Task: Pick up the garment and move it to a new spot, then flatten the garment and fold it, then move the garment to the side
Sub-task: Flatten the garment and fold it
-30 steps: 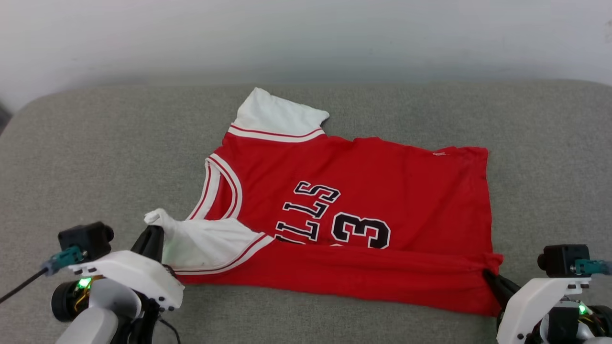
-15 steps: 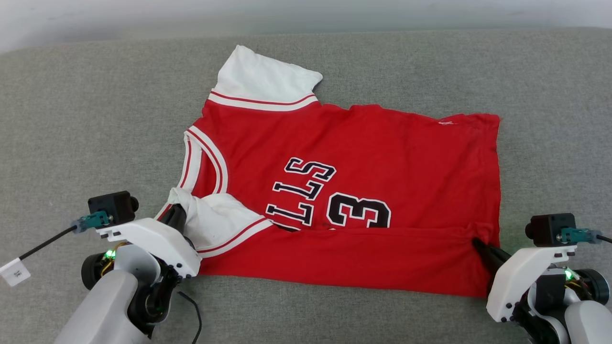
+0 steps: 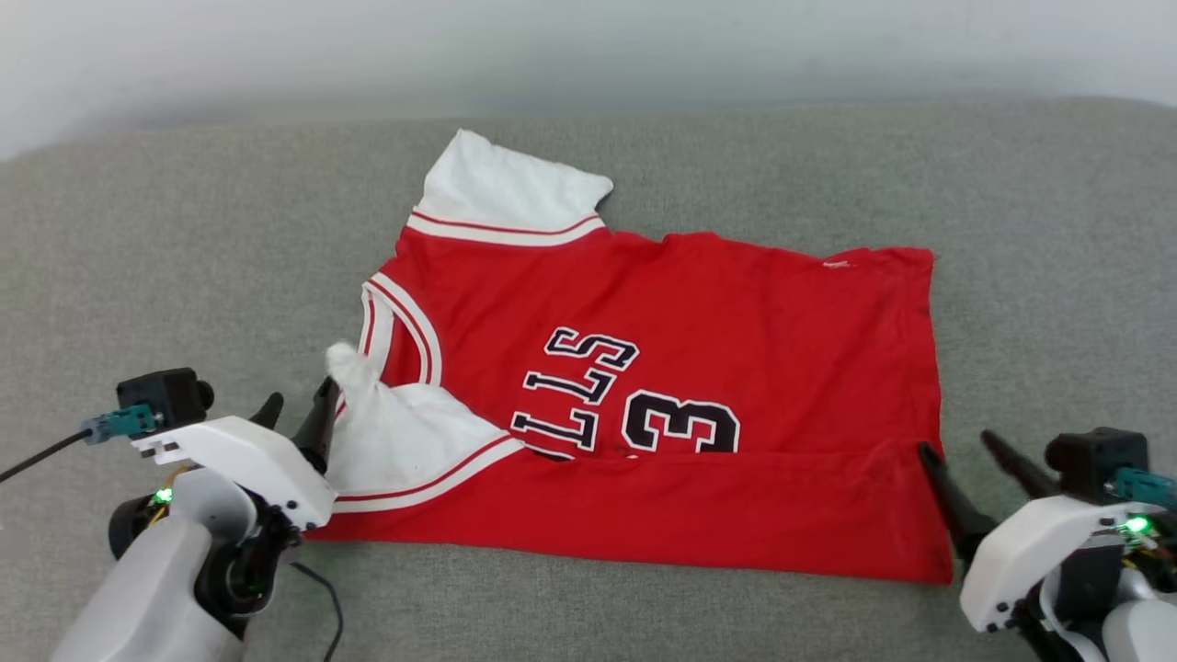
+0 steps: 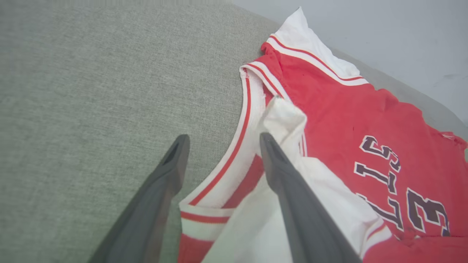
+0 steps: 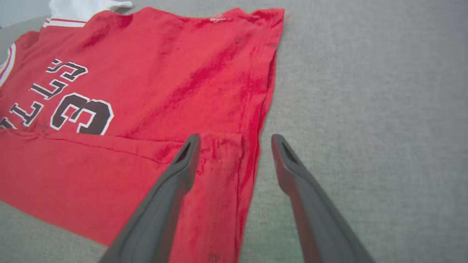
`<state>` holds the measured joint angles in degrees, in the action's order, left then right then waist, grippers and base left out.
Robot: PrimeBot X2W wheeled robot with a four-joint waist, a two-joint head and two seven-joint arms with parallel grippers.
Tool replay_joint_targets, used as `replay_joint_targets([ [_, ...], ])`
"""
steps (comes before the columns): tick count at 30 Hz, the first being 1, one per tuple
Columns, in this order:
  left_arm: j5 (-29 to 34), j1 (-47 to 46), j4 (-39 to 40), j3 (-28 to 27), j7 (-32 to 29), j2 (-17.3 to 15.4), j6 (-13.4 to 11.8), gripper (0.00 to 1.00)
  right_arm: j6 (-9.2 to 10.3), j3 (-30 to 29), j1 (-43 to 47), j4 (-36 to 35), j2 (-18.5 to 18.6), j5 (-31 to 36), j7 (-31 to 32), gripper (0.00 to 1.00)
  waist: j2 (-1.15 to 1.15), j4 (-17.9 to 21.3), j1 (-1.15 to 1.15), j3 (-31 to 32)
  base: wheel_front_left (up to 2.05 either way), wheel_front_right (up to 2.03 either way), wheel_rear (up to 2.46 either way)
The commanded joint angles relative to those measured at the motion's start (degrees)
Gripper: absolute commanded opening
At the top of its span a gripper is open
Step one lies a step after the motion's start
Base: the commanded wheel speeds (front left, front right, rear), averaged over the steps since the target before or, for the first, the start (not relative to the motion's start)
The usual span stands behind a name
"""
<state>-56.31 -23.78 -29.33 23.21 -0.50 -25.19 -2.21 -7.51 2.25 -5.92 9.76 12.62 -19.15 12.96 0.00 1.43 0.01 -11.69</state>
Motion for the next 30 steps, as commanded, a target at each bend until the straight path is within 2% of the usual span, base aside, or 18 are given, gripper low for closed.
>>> replay_joint_targets([
  [1, -0.2, 0.7, 0.2, -0.2, -0.5, -0.6, -0.2, 1.0, 0.04, 0.0, 0.6, -0.8, 1.1, 2.2, -1.3, 1.0, 0.0, 0.1, -0.01, 1.2, 0.0, 0.0, 0.0],
  [4, 0.0, 1.7, 2.3, 0.4, -3.7, -3.2, -0.8, 1.0, 0.03, -1.0, 2.4, -3.3, -0.7, 5.3, -7.3, 1.0, 0.0, 0.5, -0.01, 3.5, 0.0, 0.0, 0.0],
  [6, -0.1, 2.0, 3.2, 0.6, -5.0, -4.0, -1.1, 1.0, 0.03, -1.4, 2.8, -3.7, -1.1, 6.1, -8.5, 1.0, 0.0, 0.6, -0.01, 4.0, 0.0, 0.0, 0.0],
  [11, -0.7, 4.0, 7.7, 2.1, -12.9, -8.5, -2.2, 1.0, 0.03, -1.7, 4.5, -6.6, -3.3, 8.0, -12.9, 1.0, 0.0, 1.5, -0.01, 6.0, 0.0, 0.0, 0.0],
  [17, -3.6, 6.9, 14.0, 3.4, -25.2, -13.8, -4.9, 1.0, 0.03, -1.3, 6.2, -10.6, -4.8, 9.5, -13.7, 1.0, 0.0, 3.2, -0.01, 6.0, 0.0, 0.0, 0.0],
  [21, -4.9, 9.2, 17.3, 3.3, -29.7, -16.5, -7.6, 1.0, 0.03, -1.1, 6.5, -12.6, -5.6, 9.7, -14.2, 1.0, 0.0, 4.9, -0.01, 4.7, 0.0, 0.0, 0.0],
  [27, -6.8, 11.7, 17.7, 2.7, -31.7, -17.3, -9.8, 1.0, 0.03, -0.8, 5.3, -13.5, -6.8, 9.3, -14.9, 1.0, 0.0, 7.4, -0.01, 1.8, 0.0, 0.0, 0.0],
  [30, -8.3, 12.5, 16.4, 2.5, -31.8, -15.8, -9.5, 1.0, 0.03, -0.6, 4.8, -13.5, -7.3, 9.1, -15.1, 1.0, 0.0, 8.2, -0.01, 0.6, 0.0, 0.0, 0.0],
])
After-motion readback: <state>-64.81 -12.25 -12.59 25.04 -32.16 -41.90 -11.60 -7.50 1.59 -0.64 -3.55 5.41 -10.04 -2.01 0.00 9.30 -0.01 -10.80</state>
